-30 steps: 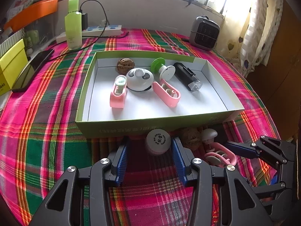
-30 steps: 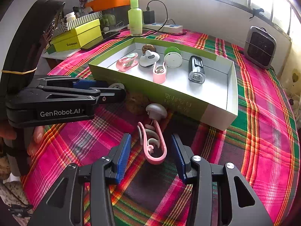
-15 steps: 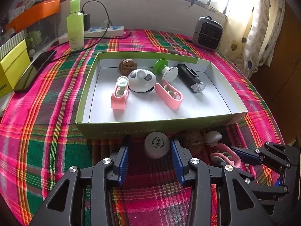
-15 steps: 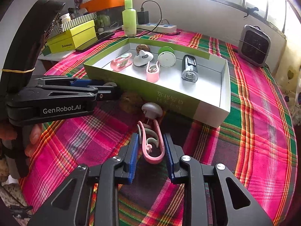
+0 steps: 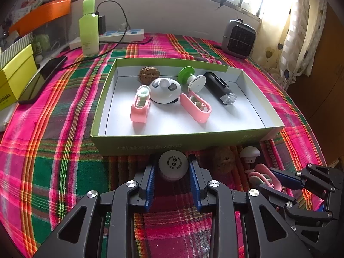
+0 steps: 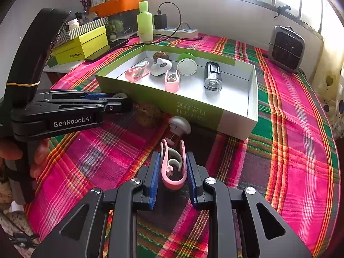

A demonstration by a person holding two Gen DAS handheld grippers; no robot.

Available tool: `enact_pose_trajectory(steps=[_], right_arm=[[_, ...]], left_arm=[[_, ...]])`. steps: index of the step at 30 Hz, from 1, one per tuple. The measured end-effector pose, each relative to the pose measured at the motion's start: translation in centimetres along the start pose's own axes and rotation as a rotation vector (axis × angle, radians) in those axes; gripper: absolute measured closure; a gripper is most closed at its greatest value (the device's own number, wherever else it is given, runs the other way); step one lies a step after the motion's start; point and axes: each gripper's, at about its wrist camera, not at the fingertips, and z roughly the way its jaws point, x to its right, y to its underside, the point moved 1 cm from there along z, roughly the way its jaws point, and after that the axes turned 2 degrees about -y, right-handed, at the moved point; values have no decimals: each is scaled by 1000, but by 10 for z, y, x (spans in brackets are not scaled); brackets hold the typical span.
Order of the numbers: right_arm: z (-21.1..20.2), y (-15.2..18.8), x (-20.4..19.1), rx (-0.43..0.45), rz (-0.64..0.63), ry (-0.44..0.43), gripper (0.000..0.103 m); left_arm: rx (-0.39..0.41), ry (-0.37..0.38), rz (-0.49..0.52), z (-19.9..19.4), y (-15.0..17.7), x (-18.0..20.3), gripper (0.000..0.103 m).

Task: Organize objects
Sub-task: 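Grasp the white round printed jar with the left gripper while the right holds the pink loop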

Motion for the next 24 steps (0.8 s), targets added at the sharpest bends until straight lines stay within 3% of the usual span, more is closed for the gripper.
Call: enact_pose_trajectory(steps=[24], right_arm=[[-14,-9,7,51,51,11,78]], left_arm=[[34,30,31,-24,4,7,76]])
